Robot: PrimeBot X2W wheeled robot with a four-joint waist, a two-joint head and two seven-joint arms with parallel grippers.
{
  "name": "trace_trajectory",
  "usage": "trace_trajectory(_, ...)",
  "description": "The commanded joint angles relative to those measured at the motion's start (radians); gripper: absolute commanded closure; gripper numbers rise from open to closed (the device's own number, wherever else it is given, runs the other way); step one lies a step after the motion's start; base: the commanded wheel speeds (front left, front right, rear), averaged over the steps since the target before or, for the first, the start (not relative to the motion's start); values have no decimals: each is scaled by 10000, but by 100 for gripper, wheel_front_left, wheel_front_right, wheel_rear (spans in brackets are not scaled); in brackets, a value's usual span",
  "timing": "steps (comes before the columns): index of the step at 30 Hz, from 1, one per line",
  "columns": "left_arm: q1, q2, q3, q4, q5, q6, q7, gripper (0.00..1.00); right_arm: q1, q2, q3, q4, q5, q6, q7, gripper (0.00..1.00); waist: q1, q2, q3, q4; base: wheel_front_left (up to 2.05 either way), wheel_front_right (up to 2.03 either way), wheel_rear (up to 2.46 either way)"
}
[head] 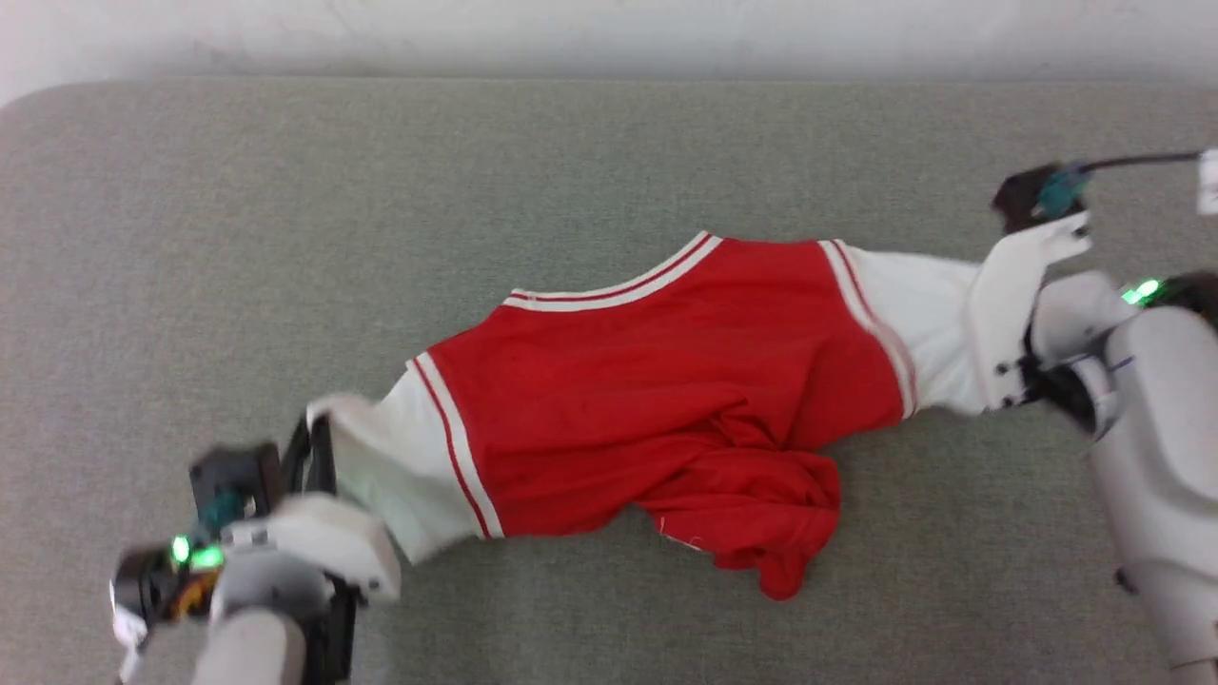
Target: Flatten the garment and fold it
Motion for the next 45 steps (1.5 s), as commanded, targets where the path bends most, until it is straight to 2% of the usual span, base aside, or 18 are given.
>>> trace_trajectory(1, -447, 126, -42, -143, 101, -113, 46, 100, -199, -163, -10, -146, 52, -13, -93, 100, 0, 0, 27, -87, 0, 0, 0)
trace_trajectory(5, -2095, 707, -245, -495, 313, -631, 459, 100, -1064, -790, -80, -737, 73, -13, -379, 100, 0, 0, 419, -332, 0, 0, 0)
trace_trajectory(9, -4133, 1250, -460, -552, 837, -881, 1045, 100, -2232, -1247, -153, -1069, -27, -13, -793, 100, 0, 0, 1014, -687, 0, 0, 0)
trace_trajectory(16, -7936, 1735, -549, 219, 1258, -1224, 1794, 100, -4334, -1554, -350, -1261, -8, -13, -1247, 100, 0, 0, 2236, -1314, 0, 0, 0)
trace_trajectory(19, -9424, 1859, -442, 713, 1402, -1150, 1783, 100, -5253, -1568, -397, -1263, -68, -13, -1562, 100, 0, 0, 2679, -1619, 0, 0, 0)
trace_trajectory(22, -10725, 1964, -256, 1075, 1588, -871, 1534, 100, -6177, -1521, -474, -1270, -206, -13, -2063, 100, 0, 0, 3037, -1889, 0, 0, 0)
trace_trajectory(26, -12099, 1986, -6, 1396, 1741, -412, 883, 100, -7338, -1435, -604, -1178, -488, -13, -3033, 100, 0, 0, 3352, -2141, 0, 0, 0)
trace_trajectory(29, -12896, 2104, 30, 1611, 1910, -242, 284, 100, -8012, -1350, -657, -1062, -736, -13, -3807, 100, 0, 0, 3448, -2244, 0, 0, 0)
trace_trajectory(36, -13568, 2172, 134, 2324, 1817, -115, -906, 100, -8705, -1253, -573, -642, -1236, -13, -5512, 100, 0, 0, 3510, -2241, 0, 0, 0)
trace_trajectory(40, -12677, 2258, 35, 3055, 1685, -327, -838, 100, -8007, -1034, -378, 69, -880, -13, -5785, 100, 0, 0, 3349, -2145, 0, 0, 0)
trace_trajectory(45, -10916, 2371, -48, 3682, 1359, -711, -244, 100, -6468, -940, 391, 659, 71, -13, -5978, 100, 0, 0, 2902, -2036, 0, 0, 0)
